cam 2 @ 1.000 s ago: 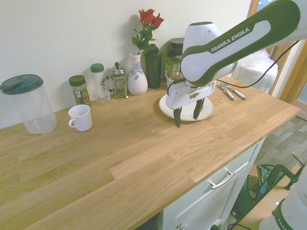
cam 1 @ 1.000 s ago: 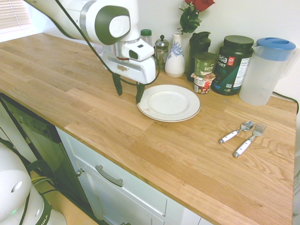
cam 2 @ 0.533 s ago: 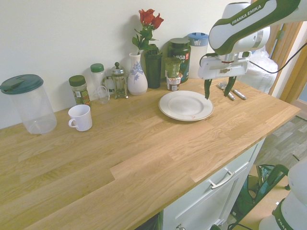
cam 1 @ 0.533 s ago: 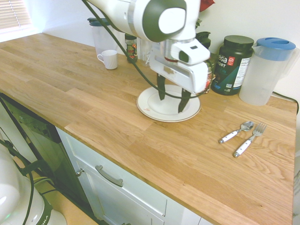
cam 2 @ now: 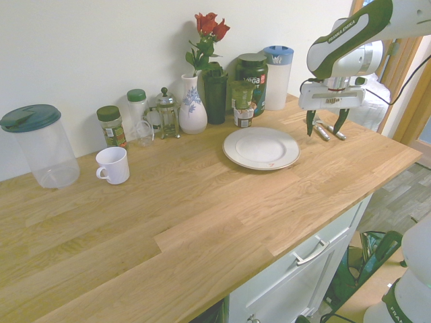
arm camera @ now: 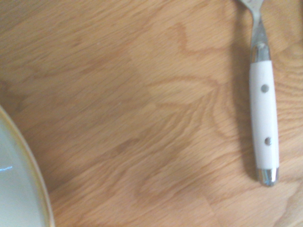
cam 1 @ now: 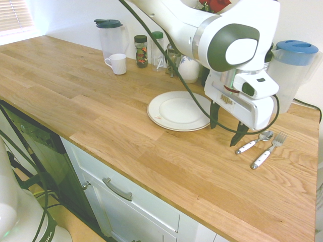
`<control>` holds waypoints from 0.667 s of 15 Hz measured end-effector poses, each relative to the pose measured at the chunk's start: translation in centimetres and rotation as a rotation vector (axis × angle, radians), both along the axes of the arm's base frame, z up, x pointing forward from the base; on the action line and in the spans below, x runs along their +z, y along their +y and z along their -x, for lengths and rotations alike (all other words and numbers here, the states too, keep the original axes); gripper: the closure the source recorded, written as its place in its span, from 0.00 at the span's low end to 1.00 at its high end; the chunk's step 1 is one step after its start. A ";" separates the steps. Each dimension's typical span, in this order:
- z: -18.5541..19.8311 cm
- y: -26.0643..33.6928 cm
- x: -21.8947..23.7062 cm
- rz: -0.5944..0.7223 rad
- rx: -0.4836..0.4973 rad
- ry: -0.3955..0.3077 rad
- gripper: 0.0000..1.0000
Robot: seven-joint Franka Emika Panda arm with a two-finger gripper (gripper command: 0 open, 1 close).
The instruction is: Put the spoon into the plate
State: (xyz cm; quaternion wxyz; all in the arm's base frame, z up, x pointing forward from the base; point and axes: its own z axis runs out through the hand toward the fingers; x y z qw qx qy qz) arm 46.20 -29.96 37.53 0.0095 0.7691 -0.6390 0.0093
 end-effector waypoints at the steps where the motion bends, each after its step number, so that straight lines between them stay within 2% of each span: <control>1: -0.3 -0.3 -0.3 0.003 -0.004 -0.004 1.00; 10: -2.0 -2.6 -3.0 0.028 0.015 -0.034 1.00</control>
